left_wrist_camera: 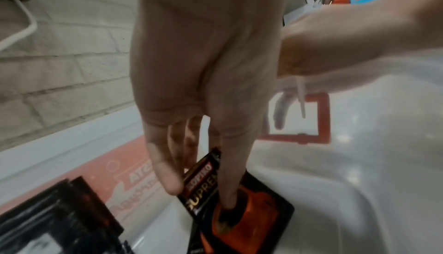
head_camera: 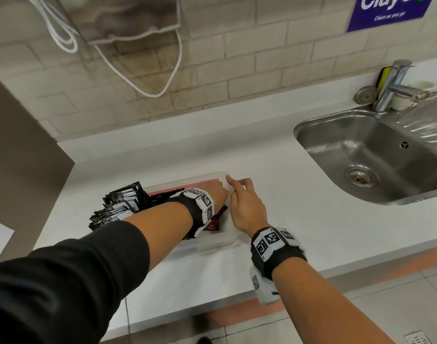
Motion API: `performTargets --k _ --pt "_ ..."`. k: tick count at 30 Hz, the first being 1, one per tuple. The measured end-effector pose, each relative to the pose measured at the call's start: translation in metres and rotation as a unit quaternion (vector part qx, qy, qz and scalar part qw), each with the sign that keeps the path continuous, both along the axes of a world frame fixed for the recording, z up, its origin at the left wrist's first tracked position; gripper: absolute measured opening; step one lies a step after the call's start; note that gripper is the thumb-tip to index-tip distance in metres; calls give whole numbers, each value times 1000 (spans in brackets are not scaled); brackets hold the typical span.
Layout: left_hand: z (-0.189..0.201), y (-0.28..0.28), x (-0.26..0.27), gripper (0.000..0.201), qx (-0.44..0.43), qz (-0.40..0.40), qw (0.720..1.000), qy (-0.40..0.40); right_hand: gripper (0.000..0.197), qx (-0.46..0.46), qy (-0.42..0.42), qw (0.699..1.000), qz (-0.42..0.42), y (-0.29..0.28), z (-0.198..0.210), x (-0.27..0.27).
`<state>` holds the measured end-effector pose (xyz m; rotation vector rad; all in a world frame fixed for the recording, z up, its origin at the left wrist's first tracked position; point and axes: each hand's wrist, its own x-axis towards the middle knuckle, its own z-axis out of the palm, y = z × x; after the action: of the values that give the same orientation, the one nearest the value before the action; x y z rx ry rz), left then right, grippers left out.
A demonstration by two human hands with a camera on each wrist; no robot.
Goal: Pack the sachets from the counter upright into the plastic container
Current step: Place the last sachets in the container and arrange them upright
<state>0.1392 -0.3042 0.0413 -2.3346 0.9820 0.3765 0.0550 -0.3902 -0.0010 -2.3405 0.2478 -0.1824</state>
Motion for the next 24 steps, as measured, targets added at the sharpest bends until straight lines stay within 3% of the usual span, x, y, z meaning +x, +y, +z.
performTargets --k 3,7,11,17,21,24 --pt "-2 4 -6 45 14 26 999 46 47 0 -3 1000 2 -1 0 0" --pt "0 12 -7 52 -45 21 996 78 47 4 -1 1000 1 0 1 0" --pt "2 20 -2 76 -52 47 993 100 46 7 2 1000 2 -1 3 0" --pt "11 15 1 48 -27 34 992 119 46 -5 -9 1000 -1 -1 1 0" --pt "24 13 6 52 -74 82 982 154 48 -28 -21 999 7 -1 -1 0" --pt "38 18 15 53 -146 134 961 193 50 -102 -28 994 1 -1 -1 1"
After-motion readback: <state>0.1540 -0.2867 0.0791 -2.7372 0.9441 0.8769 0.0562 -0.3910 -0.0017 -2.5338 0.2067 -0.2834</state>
